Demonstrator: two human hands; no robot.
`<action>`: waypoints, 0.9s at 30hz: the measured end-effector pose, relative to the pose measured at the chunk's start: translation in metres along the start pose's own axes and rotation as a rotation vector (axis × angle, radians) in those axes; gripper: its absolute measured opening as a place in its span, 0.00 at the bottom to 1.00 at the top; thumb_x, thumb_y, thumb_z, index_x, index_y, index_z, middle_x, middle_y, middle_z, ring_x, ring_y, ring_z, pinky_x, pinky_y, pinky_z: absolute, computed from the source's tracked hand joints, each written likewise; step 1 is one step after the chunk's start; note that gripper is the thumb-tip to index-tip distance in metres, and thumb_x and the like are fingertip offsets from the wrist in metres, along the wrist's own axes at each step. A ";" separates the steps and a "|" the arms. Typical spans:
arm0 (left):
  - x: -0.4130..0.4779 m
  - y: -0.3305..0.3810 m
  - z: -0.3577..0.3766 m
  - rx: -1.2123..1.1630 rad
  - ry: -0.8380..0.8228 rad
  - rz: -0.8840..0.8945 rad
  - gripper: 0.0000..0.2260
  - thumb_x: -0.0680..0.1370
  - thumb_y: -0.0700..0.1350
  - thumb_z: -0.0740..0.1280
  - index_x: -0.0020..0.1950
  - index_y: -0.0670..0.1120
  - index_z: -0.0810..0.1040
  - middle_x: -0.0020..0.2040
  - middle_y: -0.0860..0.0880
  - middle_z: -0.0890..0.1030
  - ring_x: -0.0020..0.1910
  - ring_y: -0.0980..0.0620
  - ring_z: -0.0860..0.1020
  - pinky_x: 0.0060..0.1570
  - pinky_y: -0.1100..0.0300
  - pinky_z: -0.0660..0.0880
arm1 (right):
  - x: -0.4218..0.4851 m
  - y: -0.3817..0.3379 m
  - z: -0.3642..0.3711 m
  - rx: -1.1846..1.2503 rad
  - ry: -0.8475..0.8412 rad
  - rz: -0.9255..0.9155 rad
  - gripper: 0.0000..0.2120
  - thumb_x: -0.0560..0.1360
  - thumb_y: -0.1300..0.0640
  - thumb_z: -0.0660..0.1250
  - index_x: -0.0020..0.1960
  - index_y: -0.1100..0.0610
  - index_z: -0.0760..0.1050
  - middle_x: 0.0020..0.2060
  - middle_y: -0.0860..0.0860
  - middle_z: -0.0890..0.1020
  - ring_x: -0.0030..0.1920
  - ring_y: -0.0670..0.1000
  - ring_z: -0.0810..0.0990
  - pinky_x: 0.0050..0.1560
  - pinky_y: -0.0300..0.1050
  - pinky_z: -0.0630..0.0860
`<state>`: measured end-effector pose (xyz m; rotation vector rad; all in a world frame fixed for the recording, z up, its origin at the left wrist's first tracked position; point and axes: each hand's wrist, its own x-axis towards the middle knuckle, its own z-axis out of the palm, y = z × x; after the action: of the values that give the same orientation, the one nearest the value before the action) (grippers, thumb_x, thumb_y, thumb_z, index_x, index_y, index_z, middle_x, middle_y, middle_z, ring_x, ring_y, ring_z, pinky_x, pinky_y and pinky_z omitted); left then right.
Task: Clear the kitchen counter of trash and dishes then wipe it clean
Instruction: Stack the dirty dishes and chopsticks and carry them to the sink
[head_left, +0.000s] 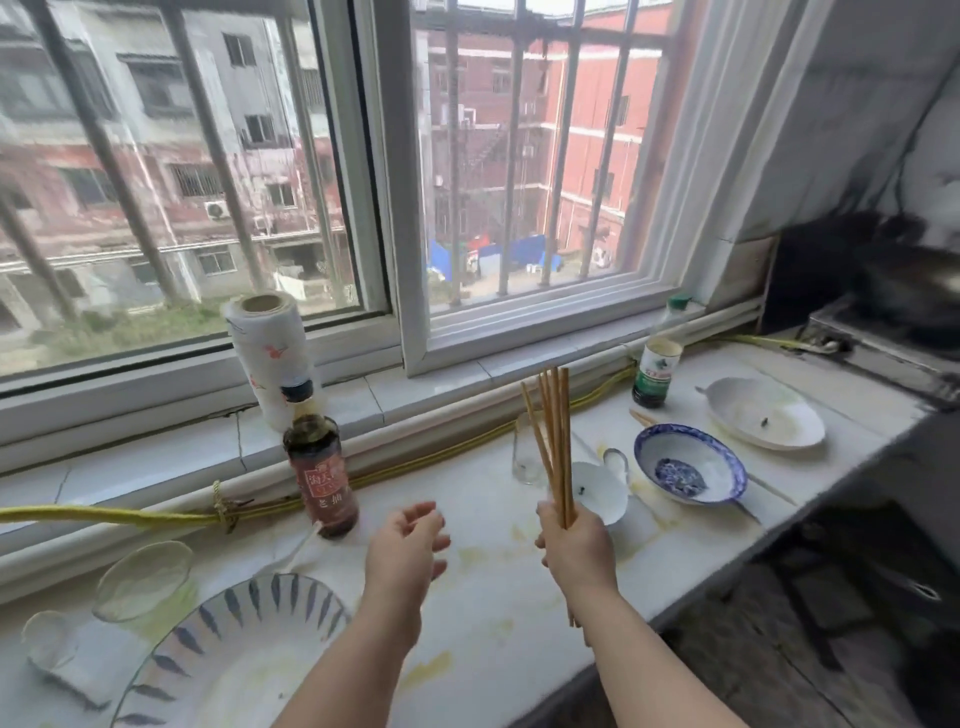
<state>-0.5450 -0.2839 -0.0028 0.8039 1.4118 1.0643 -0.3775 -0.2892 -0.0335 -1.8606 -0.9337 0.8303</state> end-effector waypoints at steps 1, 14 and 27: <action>0.000 -0.002 0.019 0.009 -0.013 -0.020 0.06 0.80 0.41 0.63 0.57 0.44 0.75 0.51 0.45 0.79 0.45 0.50 0.78 0.39 0.58 0.74 | 0.011 0.004 -0.015 -0.020 0.006 -0.005 0.12 0.78 0.49 0.61 0.39 0.51 0.74 0.32 0.51 0.81 0.35 0.53 0.80 0.42 0.53 0.79; 0.023 -0.050 0.180 0.145 -0.017 -0.338 0.27 0.81 0.48 0.60 0.77 0.45 0.53 0.59 0.41 0.72 0.44 0.45 0.78 0.35 0.55 0.78 | 0.112 0.065 -0.148 -0.142 0.025 0.109 0.13 0.78 0.49 0.60 0.40 0.55 0.75 0.34 0.52 0.82 0.37 0.56 0.81 0.42 0.50 0.78; 0.060 -0.043 0.176 0.451 -0.034 -0.296 0.12 0.78 0.37 0.53 0.60 0.40 0.68 0.50 0.39 0.76 0.34 0.43 0.79 0.34 0.53 0.80 | 0.148 0.061 -0.151 -0.165 0.052 0.154 0.11 0.79 0.49 0.60 0.40 0.51 0.74 0.33 0.51 0.82 0.37 0.54 0.80 0.38 0.45 0.74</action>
<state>-0.3748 -0.2160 -0.0569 0.8894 1.7078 0.5078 -0.1627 -0.2443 -0.0536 -2.1078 -0.8564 0.8123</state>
